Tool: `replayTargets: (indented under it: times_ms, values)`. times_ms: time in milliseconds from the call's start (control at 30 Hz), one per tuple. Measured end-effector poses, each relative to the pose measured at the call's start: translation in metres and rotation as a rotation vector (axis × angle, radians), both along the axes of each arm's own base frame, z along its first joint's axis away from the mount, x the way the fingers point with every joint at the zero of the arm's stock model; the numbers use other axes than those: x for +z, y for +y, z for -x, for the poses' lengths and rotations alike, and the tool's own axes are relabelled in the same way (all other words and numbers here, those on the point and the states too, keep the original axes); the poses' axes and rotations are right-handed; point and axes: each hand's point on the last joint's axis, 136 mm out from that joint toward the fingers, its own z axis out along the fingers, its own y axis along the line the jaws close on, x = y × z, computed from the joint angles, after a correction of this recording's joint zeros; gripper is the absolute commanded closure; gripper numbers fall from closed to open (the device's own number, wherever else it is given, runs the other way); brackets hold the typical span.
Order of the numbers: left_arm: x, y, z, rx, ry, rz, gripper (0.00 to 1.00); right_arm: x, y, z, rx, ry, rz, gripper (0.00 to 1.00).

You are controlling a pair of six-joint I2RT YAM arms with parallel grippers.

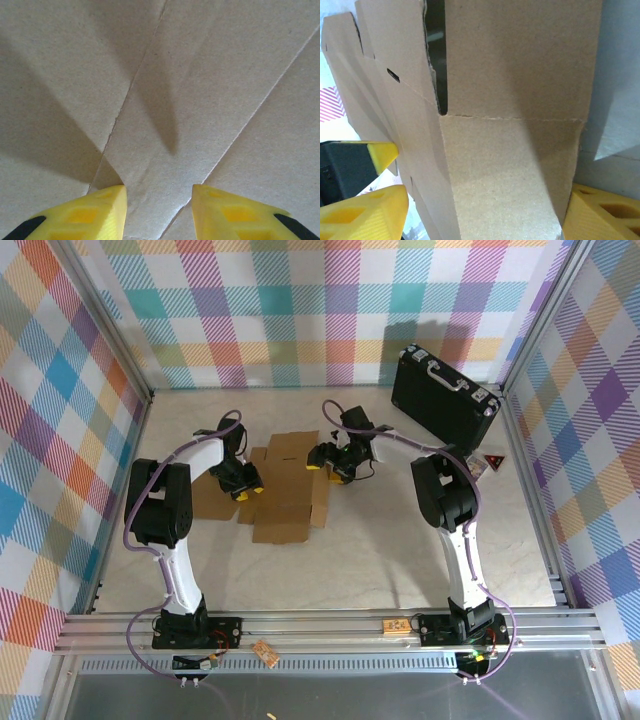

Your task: Fold the paper box

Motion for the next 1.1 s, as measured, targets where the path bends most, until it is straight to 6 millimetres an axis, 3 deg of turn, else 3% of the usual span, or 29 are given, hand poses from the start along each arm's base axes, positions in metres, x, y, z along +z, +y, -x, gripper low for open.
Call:
replayTargets:
  times_ms: [200,467,667,967,1100]
  values:
    - [0.0,0.0,0.0,0.0,0.001,0.0,0.6,0.015,0.001,0.006,0.012,-0.011,-0.029,0.23]
    - [0.0,-0.001,0.001,-0.007,0.001,-0.001,0.6,0.063,-0.002,0.019,0.019,-0.085,-0.095,0.22]
    - [0.0,-0.002,0.001,-0.01,0.001,0.0,0.6,0.071,0.0,0.025,0.022,-0.086,-0.125,0.24]
    - [0.0,-0.003,0.001,-0.014,0.001,0.001,0.59,0.07,0.002,0.025,0.026,-0.083,-0.138,0.57]
    - [0.0,-0.003,0.001,-0.014,0.001,0.004,0.58,0.067,0.002,0.027,0.029,-0.077,-0.136,0.79]
